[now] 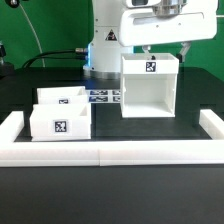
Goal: Assemble drawer
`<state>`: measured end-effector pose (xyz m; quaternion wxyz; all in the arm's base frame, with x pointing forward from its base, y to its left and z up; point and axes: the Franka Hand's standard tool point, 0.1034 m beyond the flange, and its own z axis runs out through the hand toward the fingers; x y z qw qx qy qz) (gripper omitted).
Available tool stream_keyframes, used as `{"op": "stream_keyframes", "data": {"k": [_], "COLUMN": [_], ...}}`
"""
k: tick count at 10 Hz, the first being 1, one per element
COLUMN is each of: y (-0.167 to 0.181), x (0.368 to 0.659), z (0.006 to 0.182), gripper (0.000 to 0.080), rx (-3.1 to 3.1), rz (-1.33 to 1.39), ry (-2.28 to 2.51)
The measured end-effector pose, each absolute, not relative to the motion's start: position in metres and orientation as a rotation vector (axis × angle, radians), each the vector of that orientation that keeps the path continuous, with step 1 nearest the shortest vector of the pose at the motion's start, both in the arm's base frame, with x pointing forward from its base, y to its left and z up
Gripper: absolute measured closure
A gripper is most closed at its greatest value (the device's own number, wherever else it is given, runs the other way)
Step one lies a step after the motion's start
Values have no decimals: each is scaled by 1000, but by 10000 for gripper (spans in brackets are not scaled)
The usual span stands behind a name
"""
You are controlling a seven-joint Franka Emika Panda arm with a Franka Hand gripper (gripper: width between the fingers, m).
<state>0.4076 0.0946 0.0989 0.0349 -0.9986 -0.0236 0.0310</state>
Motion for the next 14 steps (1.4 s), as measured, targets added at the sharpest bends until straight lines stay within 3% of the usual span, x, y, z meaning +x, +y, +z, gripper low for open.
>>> {"op": "stream_keyframes", "data": {"k": [1, 2, 3, 4, 5, 11, 14], "y": [95, 95, 95, 95, 95, 94, 100], "x": [408, 408, 408, 408, 408, 410, 445], "z": [99, 99, 99, 99, 99, 99, 99], "gripper": [400, 583, 712, 712, 761, 761, 761], "rx": [-3069, -3069, -3069, -3069, -3069, -3068, -3052], "rz": [95, 96, 96, 94, 93, 92, 52], "ry": [-73, -73, -73, -74, -73, -78, -95]}}
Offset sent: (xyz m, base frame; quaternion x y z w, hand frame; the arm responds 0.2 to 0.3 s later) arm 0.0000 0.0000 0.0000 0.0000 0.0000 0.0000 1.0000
